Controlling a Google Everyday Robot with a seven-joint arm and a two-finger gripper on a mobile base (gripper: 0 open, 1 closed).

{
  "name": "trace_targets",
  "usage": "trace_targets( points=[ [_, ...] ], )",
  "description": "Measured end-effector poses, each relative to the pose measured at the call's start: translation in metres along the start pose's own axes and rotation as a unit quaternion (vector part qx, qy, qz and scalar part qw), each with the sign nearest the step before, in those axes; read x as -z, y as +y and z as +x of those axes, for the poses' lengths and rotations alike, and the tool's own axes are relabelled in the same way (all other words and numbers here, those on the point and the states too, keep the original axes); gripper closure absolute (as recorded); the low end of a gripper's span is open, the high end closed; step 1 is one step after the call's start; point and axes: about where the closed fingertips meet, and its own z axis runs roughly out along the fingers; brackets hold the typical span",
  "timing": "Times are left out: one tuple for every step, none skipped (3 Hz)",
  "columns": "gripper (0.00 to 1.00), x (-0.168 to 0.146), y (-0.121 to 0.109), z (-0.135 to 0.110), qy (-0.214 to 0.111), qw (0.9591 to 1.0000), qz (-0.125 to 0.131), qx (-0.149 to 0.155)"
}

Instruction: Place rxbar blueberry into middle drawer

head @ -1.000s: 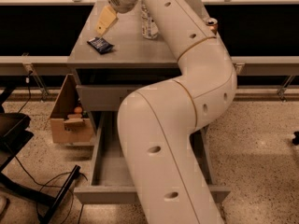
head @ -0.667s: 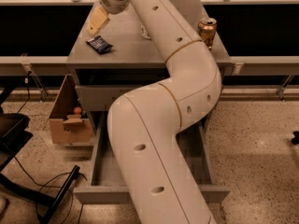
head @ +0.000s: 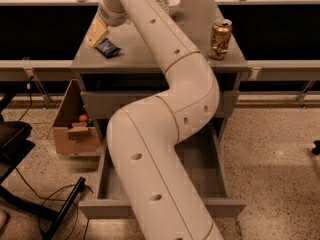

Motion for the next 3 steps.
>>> trace_targets(
  points=[
    [0.0,-0.019,0.002,0.008,0.017,0.9998,-0.001,-0.014],
    [0.0,-0.036,0.004,0.015,0.027,0.9993,-0.007,-0.023],
    [0.04,-0.051,0.01,0.018,0.032,0.9991,-0.017,-0.024]
  ],
)
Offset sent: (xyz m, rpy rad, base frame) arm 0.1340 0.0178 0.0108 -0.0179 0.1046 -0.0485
